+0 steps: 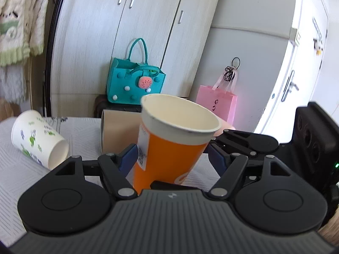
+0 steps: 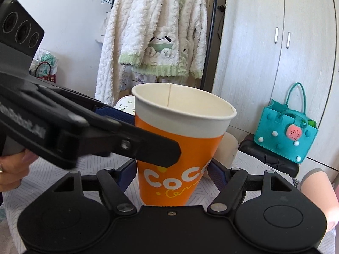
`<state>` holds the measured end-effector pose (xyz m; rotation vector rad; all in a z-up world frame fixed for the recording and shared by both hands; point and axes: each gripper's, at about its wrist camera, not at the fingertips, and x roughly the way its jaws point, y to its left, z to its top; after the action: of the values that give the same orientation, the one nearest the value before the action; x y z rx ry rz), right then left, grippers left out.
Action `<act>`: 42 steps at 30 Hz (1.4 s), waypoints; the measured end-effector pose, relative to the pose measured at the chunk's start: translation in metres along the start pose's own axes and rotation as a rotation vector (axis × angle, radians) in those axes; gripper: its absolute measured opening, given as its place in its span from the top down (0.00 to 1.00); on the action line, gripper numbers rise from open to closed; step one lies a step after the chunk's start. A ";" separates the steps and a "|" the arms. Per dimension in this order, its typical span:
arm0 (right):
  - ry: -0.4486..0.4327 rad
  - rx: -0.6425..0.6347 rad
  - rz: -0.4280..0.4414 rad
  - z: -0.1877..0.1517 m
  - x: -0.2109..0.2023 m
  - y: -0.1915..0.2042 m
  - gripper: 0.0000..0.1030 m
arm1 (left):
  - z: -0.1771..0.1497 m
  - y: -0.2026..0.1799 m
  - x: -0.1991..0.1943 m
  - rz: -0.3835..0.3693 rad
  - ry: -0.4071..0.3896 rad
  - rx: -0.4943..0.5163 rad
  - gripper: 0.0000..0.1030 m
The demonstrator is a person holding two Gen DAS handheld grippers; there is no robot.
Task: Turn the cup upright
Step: 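Lower the upright orange cup onto the table and open the left gripper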
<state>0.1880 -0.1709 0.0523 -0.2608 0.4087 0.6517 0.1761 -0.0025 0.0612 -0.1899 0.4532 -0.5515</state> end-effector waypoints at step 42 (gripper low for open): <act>-0.048 0.140 -0.181 -0.010 -0.138 0.052 0.12 | -0.027 -0.059 -0.122 0.336 -0.019 0.041 0.12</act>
<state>0.0526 -0.2082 0.0989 -0.1467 0.3784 0.4487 0.0438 0.0132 0.0993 -0.0771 0.4435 -0.2291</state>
